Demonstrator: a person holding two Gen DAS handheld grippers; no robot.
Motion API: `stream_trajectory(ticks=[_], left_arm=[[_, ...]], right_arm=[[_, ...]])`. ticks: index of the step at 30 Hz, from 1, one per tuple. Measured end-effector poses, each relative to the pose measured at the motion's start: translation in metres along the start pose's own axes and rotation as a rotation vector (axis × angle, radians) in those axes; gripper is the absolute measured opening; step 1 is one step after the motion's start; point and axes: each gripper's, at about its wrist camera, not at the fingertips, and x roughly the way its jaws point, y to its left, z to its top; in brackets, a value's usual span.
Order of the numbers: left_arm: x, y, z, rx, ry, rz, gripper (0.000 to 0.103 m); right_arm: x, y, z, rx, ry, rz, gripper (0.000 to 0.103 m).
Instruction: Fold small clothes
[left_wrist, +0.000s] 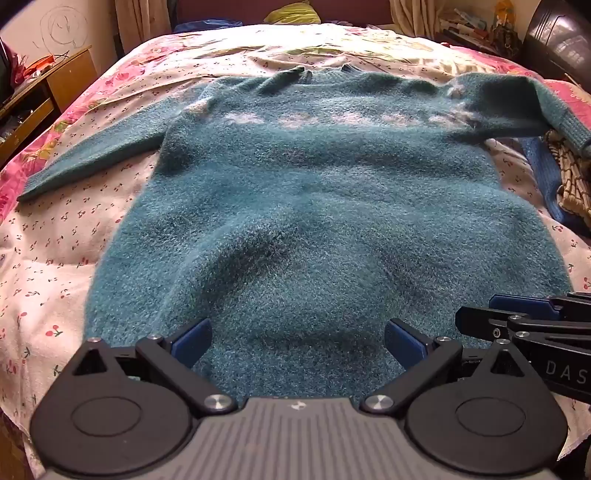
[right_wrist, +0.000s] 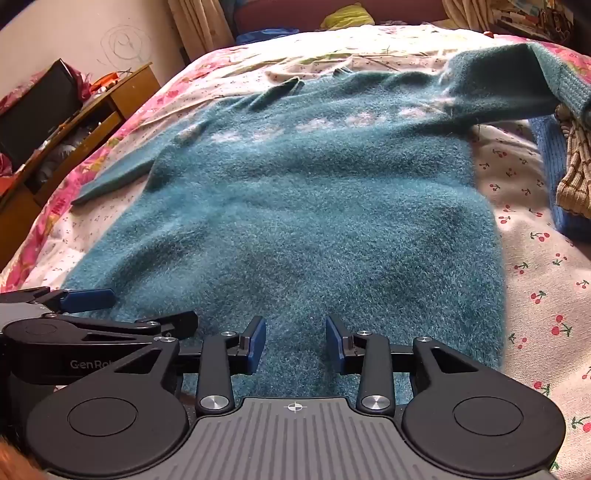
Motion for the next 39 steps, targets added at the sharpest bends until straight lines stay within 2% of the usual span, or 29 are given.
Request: stream_trajectory(ticks=[39], left_arm=[[0.0024,-0.0007,-0.0006,0.001,0.010,-0.010,0.103]], right_arm=[[0.0029,0.0014,-0.0003,0.005,0.001,0.003,0.037]])
